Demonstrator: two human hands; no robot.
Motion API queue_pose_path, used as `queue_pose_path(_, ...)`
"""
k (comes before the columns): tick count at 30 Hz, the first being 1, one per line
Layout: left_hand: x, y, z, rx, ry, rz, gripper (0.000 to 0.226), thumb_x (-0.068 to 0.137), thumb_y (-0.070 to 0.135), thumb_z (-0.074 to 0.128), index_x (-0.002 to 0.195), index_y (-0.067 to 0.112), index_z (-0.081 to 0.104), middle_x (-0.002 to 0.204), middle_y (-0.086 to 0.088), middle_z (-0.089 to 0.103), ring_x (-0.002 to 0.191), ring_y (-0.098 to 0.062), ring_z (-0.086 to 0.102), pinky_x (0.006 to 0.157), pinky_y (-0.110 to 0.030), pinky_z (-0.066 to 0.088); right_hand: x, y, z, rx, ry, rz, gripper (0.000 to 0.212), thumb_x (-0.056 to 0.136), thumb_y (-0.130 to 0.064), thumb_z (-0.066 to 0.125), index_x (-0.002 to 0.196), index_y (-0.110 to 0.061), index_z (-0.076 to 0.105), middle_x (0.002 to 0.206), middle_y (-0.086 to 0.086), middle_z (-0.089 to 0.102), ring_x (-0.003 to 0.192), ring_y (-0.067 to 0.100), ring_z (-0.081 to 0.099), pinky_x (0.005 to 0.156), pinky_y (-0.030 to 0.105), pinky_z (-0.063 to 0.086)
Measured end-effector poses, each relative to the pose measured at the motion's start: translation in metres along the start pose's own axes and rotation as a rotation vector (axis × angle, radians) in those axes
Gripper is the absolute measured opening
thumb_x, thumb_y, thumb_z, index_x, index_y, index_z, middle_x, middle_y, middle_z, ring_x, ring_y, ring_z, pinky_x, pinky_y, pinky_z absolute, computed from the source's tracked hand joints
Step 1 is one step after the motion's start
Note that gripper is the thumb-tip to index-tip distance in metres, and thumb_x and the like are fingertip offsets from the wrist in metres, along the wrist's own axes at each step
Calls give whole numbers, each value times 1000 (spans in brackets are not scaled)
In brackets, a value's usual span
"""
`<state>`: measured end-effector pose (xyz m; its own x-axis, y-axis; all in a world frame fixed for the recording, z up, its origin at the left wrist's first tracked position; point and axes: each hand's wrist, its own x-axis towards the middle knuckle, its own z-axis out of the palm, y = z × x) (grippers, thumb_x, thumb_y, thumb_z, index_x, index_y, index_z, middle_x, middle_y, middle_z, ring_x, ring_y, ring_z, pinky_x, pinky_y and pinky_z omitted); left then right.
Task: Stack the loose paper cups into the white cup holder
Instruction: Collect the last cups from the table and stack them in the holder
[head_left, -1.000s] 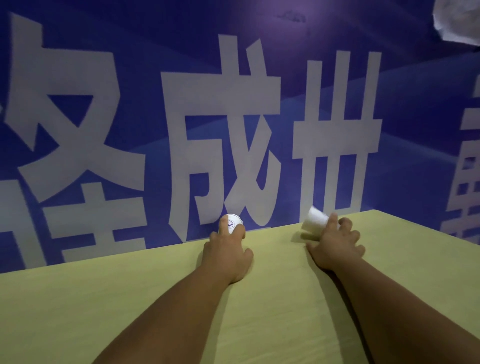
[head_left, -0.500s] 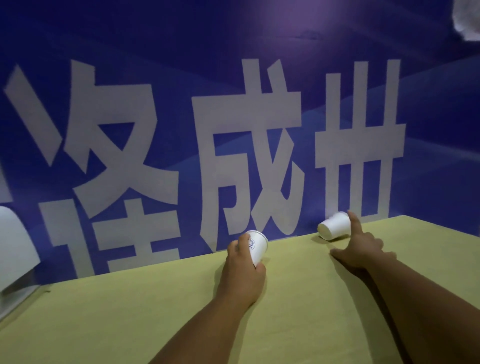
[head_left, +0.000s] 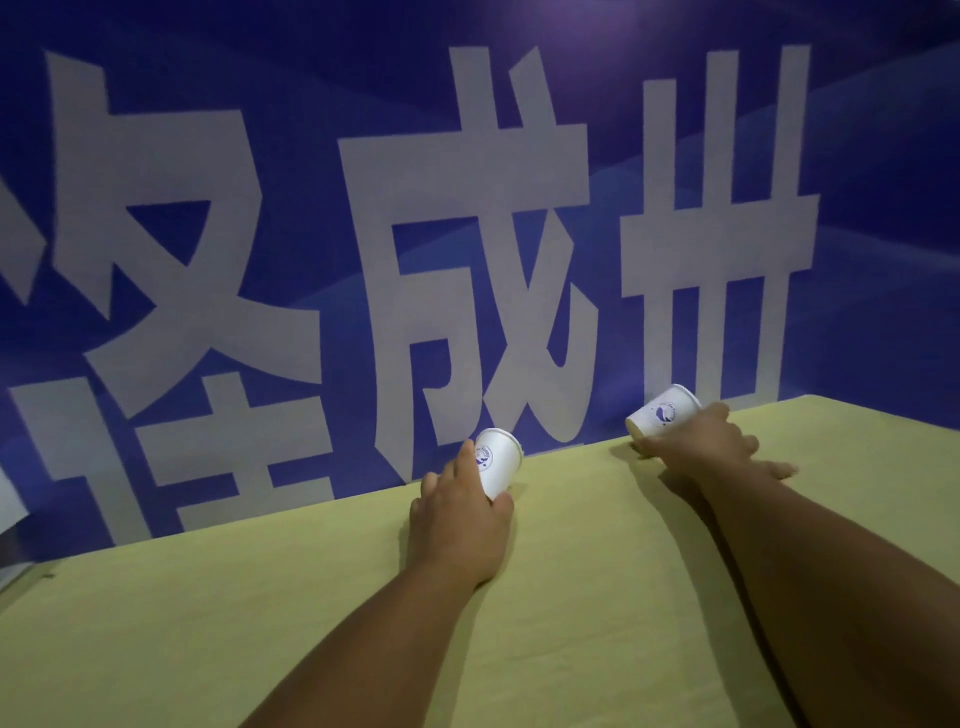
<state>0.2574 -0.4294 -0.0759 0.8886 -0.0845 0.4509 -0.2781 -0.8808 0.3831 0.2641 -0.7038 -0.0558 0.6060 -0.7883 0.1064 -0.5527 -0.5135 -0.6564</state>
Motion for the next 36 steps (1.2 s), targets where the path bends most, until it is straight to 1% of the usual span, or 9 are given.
queue_pose_path(5,-1,-1,2,-53,4,-5,73,99,49,51,159,26,15,149,2,45,123,-19,44,98,-37,46,-6,8,10,52,100,-241,42,90,-46,65,121,-19,57,101,7,58,95,27,58,96,53,47)
queue_pose_path(7,-2,1,0,-108,12,-12,72,100,47,53,158,26,15,147,0,45,124,-21,46,100,-38,48,-9,7,13,135,70,-320,31,93,-34,67,119,-18,61,104,7,58,93,26,59,90,48,53)
queue_pose_path(11,-6,1,-8,-319,70,-81,74,97,33,63,153,32,14,147,-1,43,122,-21,50,97,-37,53,-29,-10,8,346,-47,-353,24,90,-23,72,112,-16,66,120,10,58,103,29,61,91,44,56)
queue_pose_path(17,-28,-9,-36,-542,180,-194,93,87,18,75,148,47,10,152,0,39,124,-22,50,91,-36,54,-104,-45,3,548,-187,-448,15,91,-26,70,103,-18,64,110,1,63,97,20,62,67,23,51)
queue_pose_path(21,-47,-42,-67,-579,211,-197,69,89,26,73,137,40,25,142,1,47,112,-17,53,84,-31,55,-164,-77,4,574,-243,-563,16,92,-28,68,103,-16,65,109,-2,64,96,15,61,68,19,49)
queue_pose_path(25,-62,-96,-109,-490,238,-207,31,99,31,62,123,26,42,129,1,55,106,-17,57,80,-29,50,-225,-111,12,585,-330,-645,12,93,-28,66,101,-18,66,109,-1,65,94,13,62,76,25,53)
queue_pose_path(28,-75,-138,-149,-378,250,-156,8,104,32,50,110,28,46,117,6,54,98,-10,53,71,-20,43,-275,-142,21,634,-388,-705,10,95,-28,65,100,-19,66,105,0,66,93,13,62,80,30,56)
queue_pose_path(32,-93,-190,-201,-282,312,-121,7,106,35,44,104,29,46,113,8,50,94,-8,52,67,-15,39,-342,-181,37,667,-451,-757,7,95,-30,64,96,-23,65,104,-4,64,94,12,62,79,28,54)
queue_pose_path(36,-105,-239,-246,-236,420,-69,8,105,33,48,99,28,45,112,5,48,95,-16,52,70,-23,39,-402,-220,51,695,-527,-773,4,95,-28,65,95,-23,65,107,-5,64,95,11,59,70,19,45)
